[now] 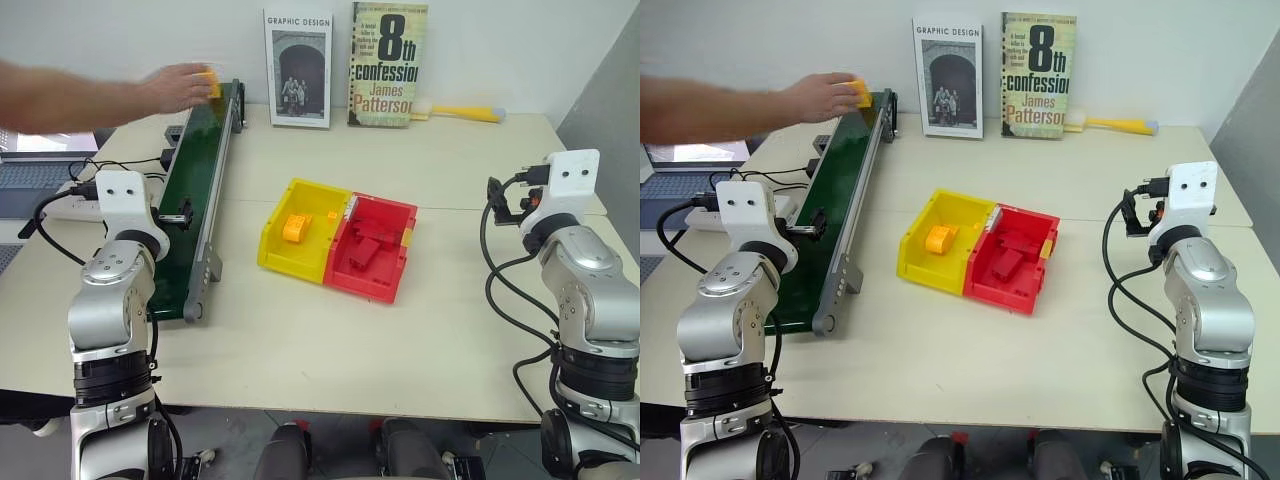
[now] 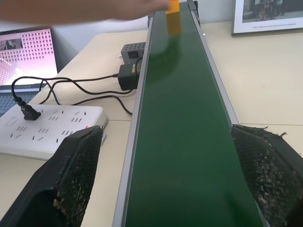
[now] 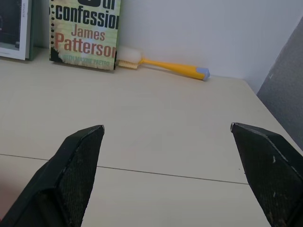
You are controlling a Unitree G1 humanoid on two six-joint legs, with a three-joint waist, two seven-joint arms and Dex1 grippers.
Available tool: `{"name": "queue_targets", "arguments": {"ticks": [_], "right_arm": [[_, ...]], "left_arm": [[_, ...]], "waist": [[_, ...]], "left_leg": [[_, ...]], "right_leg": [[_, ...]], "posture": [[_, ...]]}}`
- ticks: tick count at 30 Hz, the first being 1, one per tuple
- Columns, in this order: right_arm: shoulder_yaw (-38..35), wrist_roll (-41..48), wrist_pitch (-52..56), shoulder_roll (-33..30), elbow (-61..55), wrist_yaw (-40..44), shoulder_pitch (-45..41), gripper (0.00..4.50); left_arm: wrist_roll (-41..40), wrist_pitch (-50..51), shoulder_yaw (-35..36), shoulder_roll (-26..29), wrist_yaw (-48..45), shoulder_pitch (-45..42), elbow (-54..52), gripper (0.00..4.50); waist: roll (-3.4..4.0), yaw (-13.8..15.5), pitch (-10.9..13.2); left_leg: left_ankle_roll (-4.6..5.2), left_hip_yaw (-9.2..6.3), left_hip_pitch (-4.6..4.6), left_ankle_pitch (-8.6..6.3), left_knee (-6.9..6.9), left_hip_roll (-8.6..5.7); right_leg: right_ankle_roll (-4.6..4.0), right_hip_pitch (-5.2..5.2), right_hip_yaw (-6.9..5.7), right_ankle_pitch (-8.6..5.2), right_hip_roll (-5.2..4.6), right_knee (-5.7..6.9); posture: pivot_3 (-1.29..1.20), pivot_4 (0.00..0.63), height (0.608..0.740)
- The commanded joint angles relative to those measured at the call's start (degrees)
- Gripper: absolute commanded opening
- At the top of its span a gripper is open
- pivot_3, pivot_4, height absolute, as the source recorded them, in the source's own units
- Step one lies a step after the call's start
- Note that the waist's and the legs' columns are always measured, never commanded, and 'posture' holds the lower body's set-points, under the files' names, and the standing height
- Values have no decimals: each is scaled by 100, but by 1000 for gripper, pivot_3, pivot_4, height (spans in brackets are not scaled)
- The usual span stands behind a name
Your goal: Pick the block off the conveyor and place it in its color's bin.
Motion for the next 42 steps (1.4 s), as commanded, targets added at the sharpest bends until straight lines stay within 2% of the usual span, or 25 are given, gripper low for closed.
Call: {"name": "queue_targets", "arguments": {"ticks": [1, 6, 12, 18, 26, 30, 32, 36, 42], "right_arm": [[-74, -50, -113, -102, -155, 24, -76, 4500], [-77, -43, -141, -179, -93, 96, -147, 4500], [61, -20, -223, -320, -43, 359, -156, 4500], [137, 79, -447, -383, 208, 673, -421, 4500], [498, 896, -737, -622, 510, 2328, -1167, 4500], [767, 1989, -119, -761, 178, 3593, -1496, 4500], [980, 2240, 40, -938, -27, 4055, -1518, 4500], [1113, 2534, 302, -1007, -172, 4236, -1519, 4500], [1102, 2802, 577, -940, -400, 4065, -1625, 4500]], "left_arm": [[18, -135, 73, 26, 29, -99, -123, 4469], [69, -236, 21, 18, 41, -146, -139, 4469], [18, -322, 188, -272, 324, 1, -308, 4469], [-1, -537, 269, -279, 337, -194, 26, 4469], [-44, -803, 242, -236, 285, -518, 581, 4469], [-18, -917, 136, -213, 239, -813, 1041, 4469], [9, -966, 105, -198, 220, -907, 1187, 4469], [72, -1013, 78, -191, 252, -1021, 1479, 4469], [78, -1149, 57, -230, 286, -1160, 1819, 4469]], "waist": [[0, 0, 0], [0, 0, 0], [0, 1, 0], [0, 0, 0], [0, -4, 0], [0, -3, 0], [1, -2, 1], [0, 4, 0], [0, 8, 0]], "left_leg": [[0, 0, 0, 0, 0, 0], [0, 0, 0, 0, 0, 0], [0, 0, 0, 0, 0, 1], [0, 1, 0, 0, 0, 0], [1, 0, 1, 0, -3, -1], [0, -4, -3, 0, -2, -1], [0, -7, -8, 0, -2, -3], [0, -16, -16, 0, -3, 0], [-1, -15, -18, 1, -2, -3]], "right_leg": [[0, 0, 0, 0, 0, 0], [0, 0, 0, 0, 0, 0], [0, 1, 0, 0, 0, -2], [0, 0, 0, 0, 0, -2], [0, 0, -1, 0, 1, -6], [0, 2, -6, 0, -1, -14], [0, 1, -8, 0, -2, -18], [0, 1, -17, 0, -2, -34], [0, 0, -16, 0, -8, -35]], "posture": [[0, 150, 740], [0, 150, 740], [0, 150, 740], [0, 150, 740], [0, 150, 740], [0, 150, 740], [0, 150, 740], [0, 150, 740], [0, 150, 740]]}}
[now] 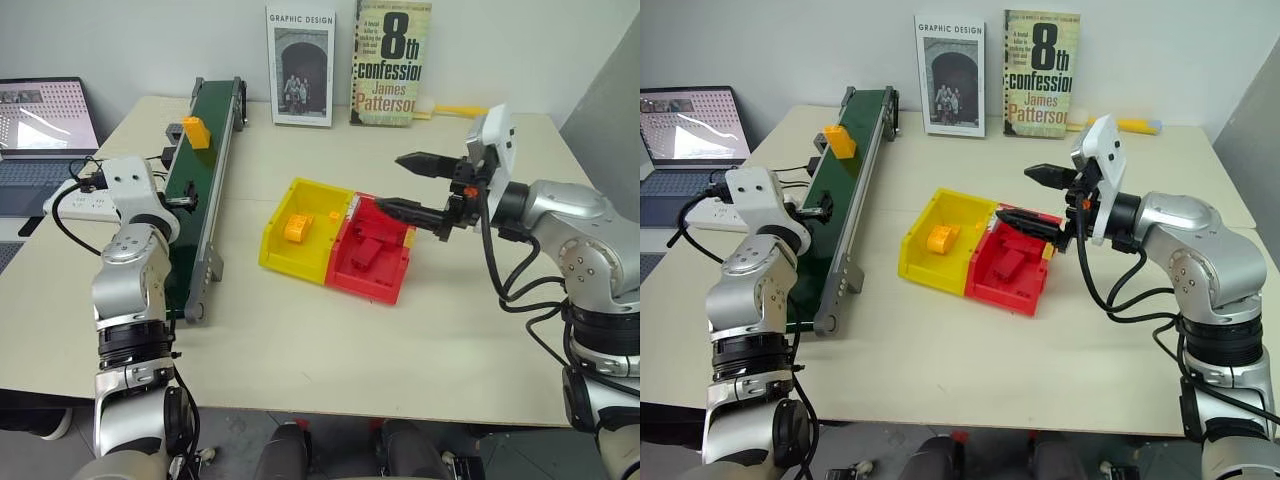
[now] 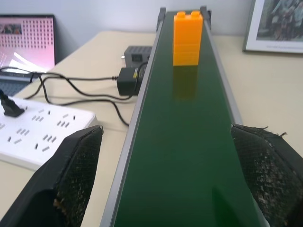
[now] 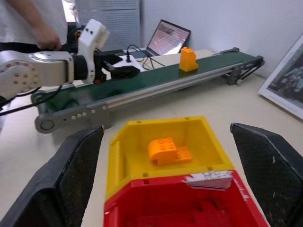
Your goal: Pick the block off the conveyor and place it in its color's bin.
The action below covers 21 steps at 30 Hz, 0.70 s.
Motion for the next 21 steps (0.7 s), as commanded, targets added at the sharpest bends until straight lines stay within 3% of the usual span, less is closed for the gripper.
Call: {"name": "queue_targets", "arguments": {"ticks": [1, 21], "right_arm": [[-127, 239, 113, -36, -316, -91, -167, 4500], [-197, 523, 368, -52, -651, -645, -61, 4500]], "left_arm": [[45, -234, -14, 51, 44, -215, 4, 4469], [27, -415, -194, 29, -9, -380, 387, 4469]], "waist": [[0, 0, 0], [0, 1, 0]], "left_leg": [[0, 0, 0, 0, 0, 0], [0, 0, -2, 0, 0, 0]], "right_leg": [[0, -1, 0, 0, 0, 0], [0, -2, 0, 0, 0, 0]], "posture": [[0, 150, 740], [0, 150, 740]]}}
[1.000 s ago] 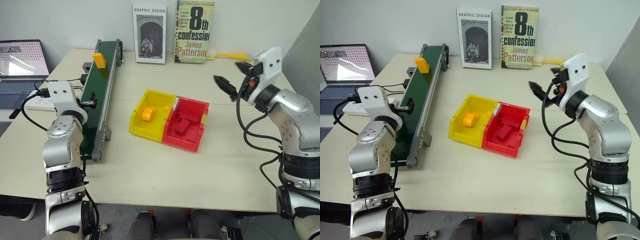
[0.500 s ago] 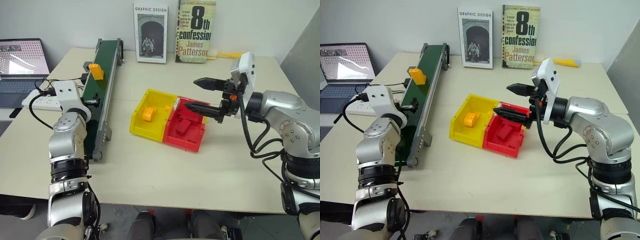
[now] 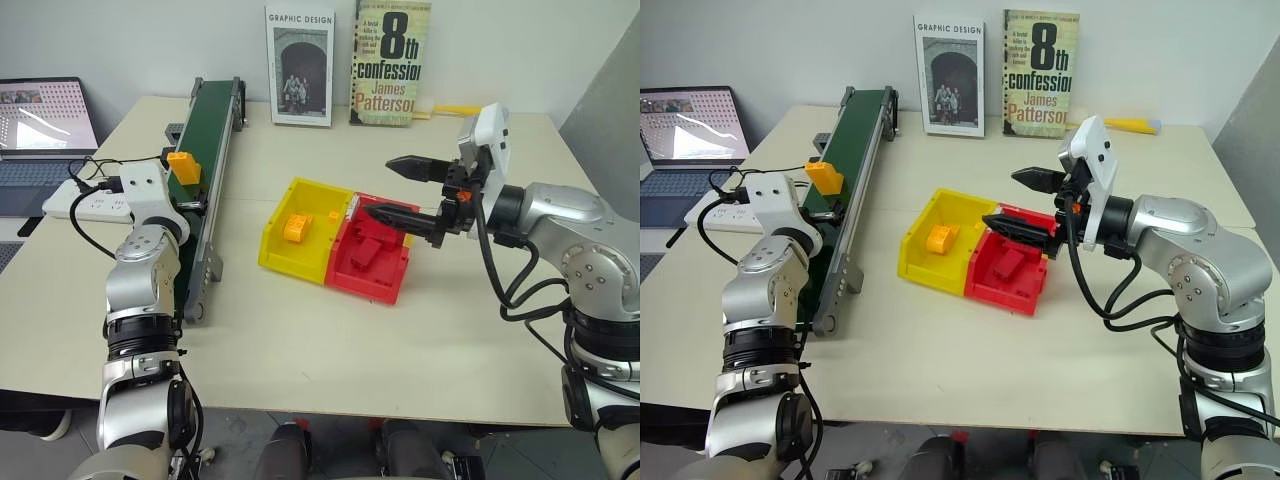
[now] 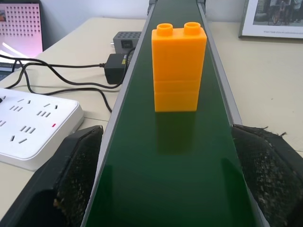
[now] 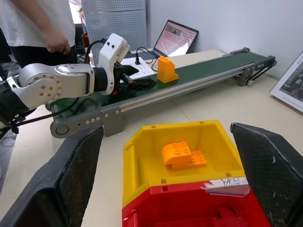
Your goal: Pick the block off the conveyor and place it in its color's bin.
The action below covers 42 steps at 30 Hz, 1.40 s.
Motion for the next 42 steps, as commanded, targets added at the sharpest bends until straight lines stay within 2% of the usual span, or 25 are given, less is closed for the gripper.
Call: {"name": "queue_targets", "arguments": {"ticks": [1, 6, 9, 21, 22, 26, 29, 34, 38, 42], "right_arm": [[-174, 107, -39, -46, -217, -99, -36, 4500], [-150, 101, -44, -124, -238, -98, -2, 4500], [-146, 112, -45, -143, -229, -107, 1, 4500], [-171, 136, -45, -182, -183, -128, -48, 4500], [-183, 140, -32, -201, -197, -135, -48, 4500], [-150, 54, 51, -464, -322, -133, -62, 4500], [118, -329, 112, -1021, -472, -84, -68, 4500], [252, -372, 235, -1594, -954, 47, 105, 4500], [136, -173, 599, -1594, -1313, -219, 192, 4500], [-132, 168, 1127, -1428, -1691, -605, 220, 4500]], "left_arm": [[20, -163, 4, 45, 7, -183, -94, 4469], [-4, -225, 20, 27, 1, -191, -63, 4469], [-51, -148, 49, 13, -6, -150, -111, 4072], [-255, 326, 176, -98, 152, 53, -641, 1626], [-274, 372, 172, -103, 165, 22, -705, 1544], [-338, 447, -81, -21, -161, -344, -765, 1538], [-523, 625, -619, -13, -1044, -790, -784, 1538], [-865, 1004, -1482, -124, -2454, -1112, -983, 1538], [-736, 979, -2060, -229, -2989, -1013, -928, 1538], [-399, 657, -2286, -291, -2981, -990, -413, 1538]], "waist": [[0, 0, 0], [0, 0, 0], [0, 0, 0], [0, 1, 0], [0, 0, 0], [0, 1, 0], [-1, 72, 1], [-1, 71, 0], [-1, -2, 1], [0, -34, 1]], "left_leg": [[0, 0, 0, 0, 0, 0], [0, 0, 0, 0, 0, 0], [0, 0, 0, 0, 0, 0], [0, -1, 0, 0, 0, 0], [0, -1, 0, 0, 1, 0], [0, -1, -2, 0, 1, 0], [0, -5, -12, 0, 4, -6], [-1, 3, -13, 1, -1, -14], [-1, 2, -16, 0, -4, -6], [2, 6, -2, -1, -4, -1]], "right_leg": [[0, 0, 0, 0, 0, 0], [0, 0, 0, 0, 0, 1], [0, 0, 0, 0, 0, 0], [0, 0, -1, 0, 0, 1], [0, 0, 0, 0, 0, 1], [0, 0, -1, 0, 0, 0], [0, -2, -12, 0, 0, -3], [0, 6, -4, 0, -1, -27], [0, 2, -1, 0, 0, -33], [0, 3, 6, 0, 7, -17]], "posture": [[0, 150, 740], [0, 150, 740], [0, 150, 740], [0, 150, 740], [0, 150, 740], [0, 150, 740], [0, 150, 740], [0, 150, 740], [0, 150, 740], [0, 150, 740]]}}
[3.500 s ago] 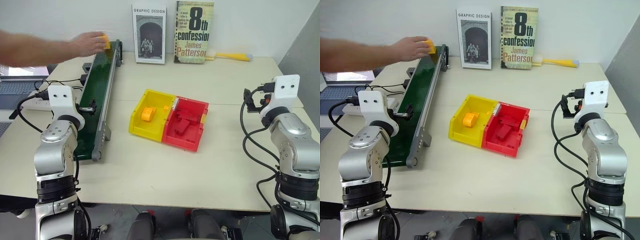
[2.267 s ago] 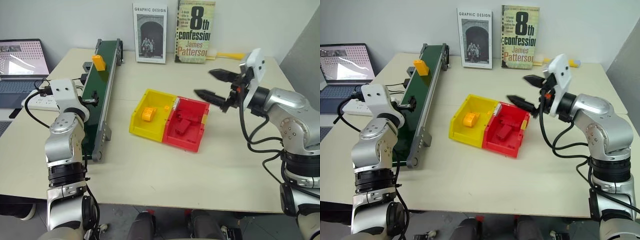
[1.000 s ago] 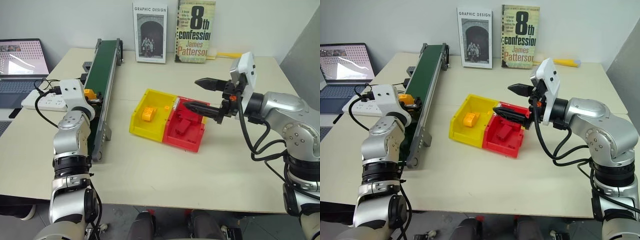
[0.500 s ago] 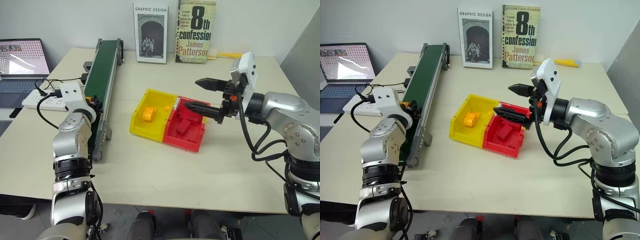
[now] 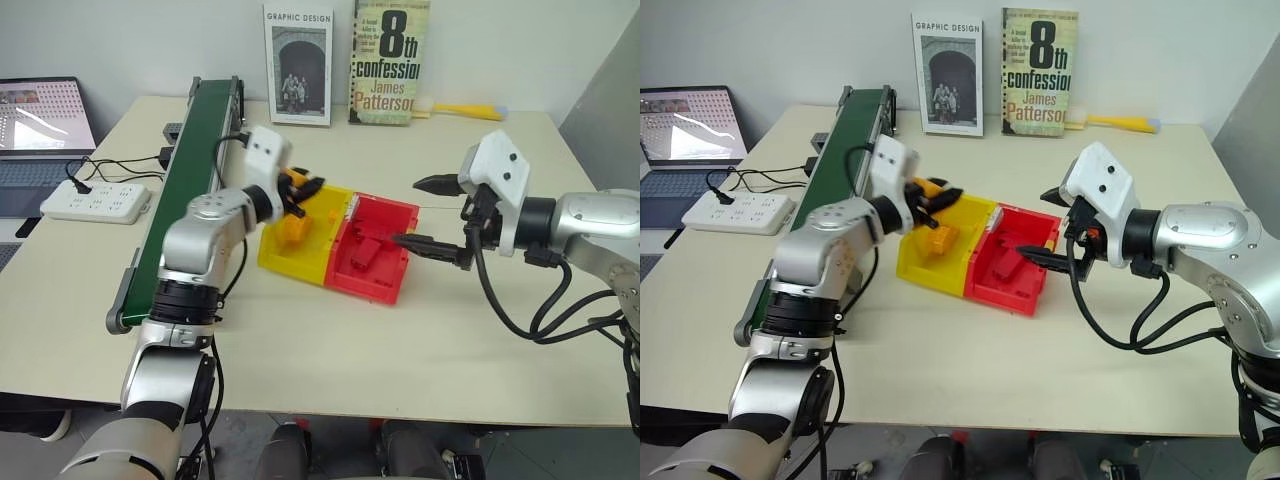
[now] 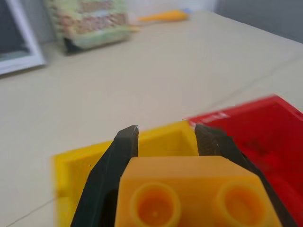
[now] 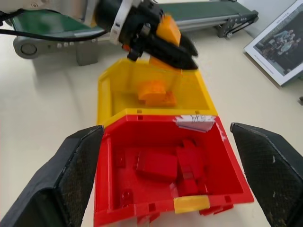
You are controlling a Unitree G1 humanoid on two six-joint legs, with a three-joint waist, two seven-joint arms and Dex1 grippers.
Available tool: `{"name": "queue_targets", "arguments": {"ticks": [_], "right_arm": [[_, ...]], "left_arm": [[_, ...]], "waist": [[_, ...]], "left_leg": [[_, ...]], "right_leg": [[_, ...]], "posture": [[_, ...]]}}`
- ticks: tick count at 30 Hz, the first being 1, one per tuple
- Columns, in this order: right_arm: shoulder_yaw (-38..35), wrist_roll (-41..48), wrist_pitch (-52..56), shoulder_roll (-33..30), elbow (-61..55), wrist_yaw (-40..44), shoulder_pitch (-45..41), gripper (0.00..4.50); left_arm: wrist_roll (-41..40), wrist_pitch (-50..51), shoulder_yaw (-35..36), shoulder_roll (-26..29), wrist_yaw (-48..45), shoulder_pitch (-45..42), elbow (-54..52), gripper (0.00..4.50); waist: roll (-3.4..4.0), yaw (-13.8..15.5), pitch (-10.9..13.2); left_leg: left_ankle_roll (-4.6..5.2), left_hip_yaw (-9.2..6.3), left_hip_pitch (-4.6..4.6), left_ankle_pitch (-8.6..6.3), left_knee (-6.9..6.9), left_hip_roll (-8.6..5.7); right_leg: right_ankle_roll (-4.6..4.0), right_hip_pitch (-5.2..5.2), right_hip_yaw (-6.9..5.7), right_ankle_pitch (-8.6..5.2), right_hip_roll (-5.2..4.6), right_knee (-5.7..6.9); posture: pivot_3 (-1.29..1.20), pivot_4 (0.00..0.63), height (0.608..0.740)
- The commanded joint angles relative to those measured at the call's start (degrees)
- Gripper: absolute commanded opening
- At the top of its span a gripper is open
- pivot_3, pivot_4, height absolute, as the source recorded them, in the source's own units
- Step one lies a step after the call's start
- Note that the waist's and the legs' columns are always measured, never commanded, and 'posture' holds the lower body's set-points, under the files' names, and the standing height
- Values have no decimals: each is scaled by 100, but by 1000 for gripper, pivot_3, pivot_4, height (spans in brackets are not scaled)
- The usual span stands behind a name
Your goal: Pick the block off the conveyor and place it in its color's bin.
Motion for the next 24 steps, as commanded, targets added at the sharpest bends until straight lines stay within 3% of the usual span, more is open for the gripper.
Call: {"name": "queue_targets", "arguments": {"ticks": [1, 11, 15, 21, 24], "right_arm": [[-419, 342, 408, 126, -432, -356, -35, 4500], [-646, 502, 625, 172, -530, -707, 126, 4500], [-570, 335, 355, 61, -309, -537, 292, 4500], [-654, 257, -421, -338, 434, 473, 744, 4500], [-629, 97, -716, -384, 752, 687, 876, 4500]], "left_arm": [[219, -328, 24, 17, -45, -35, 312, 1538], [49, -379, 230, 83, -527, -239, 560, 3789], [-26, -323, 349, 668, -1127, -349, 502, 4482], [-447, -1, 191, 2411, -3106, 107, -691, 4482], [-600, 214, 263, 2799, -3413, 326, -1108, 4482]], "waist": [[0, 2, 0], [0, 40, 0], [0, 33, 0], [9, -28, 5], [10, -3, 6]], "left_leg": [[3, -1, 0, -2, 1, 1], [2, -8, -11, -1, 4, -4], [4, -7, -10, -2, 3, -2], [2, 0, -7, -1, -4, 3], [18, 2, -2, -10, -2, 4]], "right_leg": [[0, -1, -1, 0, 3, 5], [0, 0, -6, 0, -5, -7], [0, -1, -8, 0, -1, -5], [0, -5, -3, 0, 5, -6], [0, 4, -6, 0, 5, -6]], "posture": [[0, 150, 740], [0, 150, 740], [0, 150, 740], [0, 150, 740], [0, 150, 740]]}}
